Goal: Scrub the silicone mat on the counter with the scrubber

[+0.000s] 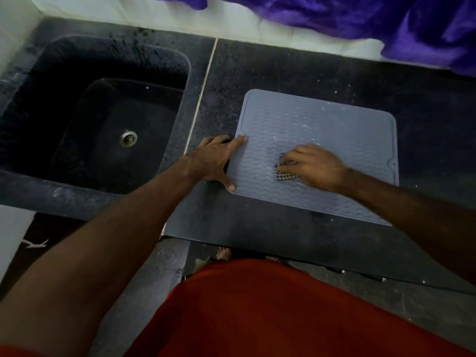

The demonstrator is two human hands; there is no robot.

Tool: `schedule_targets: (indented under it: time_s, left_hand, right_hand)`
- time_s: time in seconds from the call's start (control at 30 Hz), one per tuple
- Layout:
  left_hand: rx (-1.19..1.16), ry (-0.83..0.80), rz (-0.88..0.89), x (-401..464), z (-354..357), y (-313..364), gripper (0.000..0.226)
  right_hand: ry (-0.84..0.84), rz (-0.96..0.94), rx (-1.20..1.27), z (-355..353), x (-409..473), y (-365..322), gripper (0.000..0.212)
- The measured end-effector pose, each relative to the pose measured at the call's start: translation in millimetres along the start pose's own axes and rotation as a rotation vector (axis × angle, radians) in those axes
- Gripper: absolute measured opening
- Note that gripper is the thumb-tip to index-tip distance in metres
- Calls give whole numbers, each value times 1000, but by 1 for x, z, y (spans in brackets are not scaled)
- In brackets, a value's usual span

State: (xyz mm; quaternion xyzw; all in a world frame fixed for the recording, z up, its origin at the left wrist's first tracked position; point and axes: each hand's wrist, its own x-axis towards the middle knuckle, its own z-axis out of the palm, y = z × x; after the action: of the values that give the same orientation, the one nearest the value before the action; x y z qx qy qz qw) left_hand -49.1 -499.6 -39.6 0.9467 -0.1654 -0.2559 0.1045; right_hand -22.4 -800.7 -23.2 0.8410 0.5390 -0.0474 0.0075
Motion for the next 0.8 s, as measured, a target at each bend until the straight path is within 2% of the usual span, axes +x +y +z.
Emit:
schedule_targets:
  time_s: [0.1, 0.27, 0.37, 0.53, 0.67, 0.8]
  left_hand:
    - [9, 28, 17, -1, 1, -1, 133]
    - [23, 60, 60, -4, -3, 2, 138]
    - [26, 63, 61, -5, -3, 3, 144]
    - [3, 60, 76, -2, 1, -5, 139]
    - [-1, 55, 85, -1, 3, -7, 137]
    - [16, 45, 72, -1, 3, -6, 142]
  right_hand:
    - [-82, 18, 15, -13, -9, 5, 38]
    - [81, 19, 21, -22, 62, -22, 40]
    - [9, -27, -7, -17, 91, -49, 41]
    - [-11, -35, -64, -3, 45, -25, 54]
    - [-97, -4, -5, -17, 24, -10, 39]
    - [61, 30, 40, -21, 70, -35, 40]
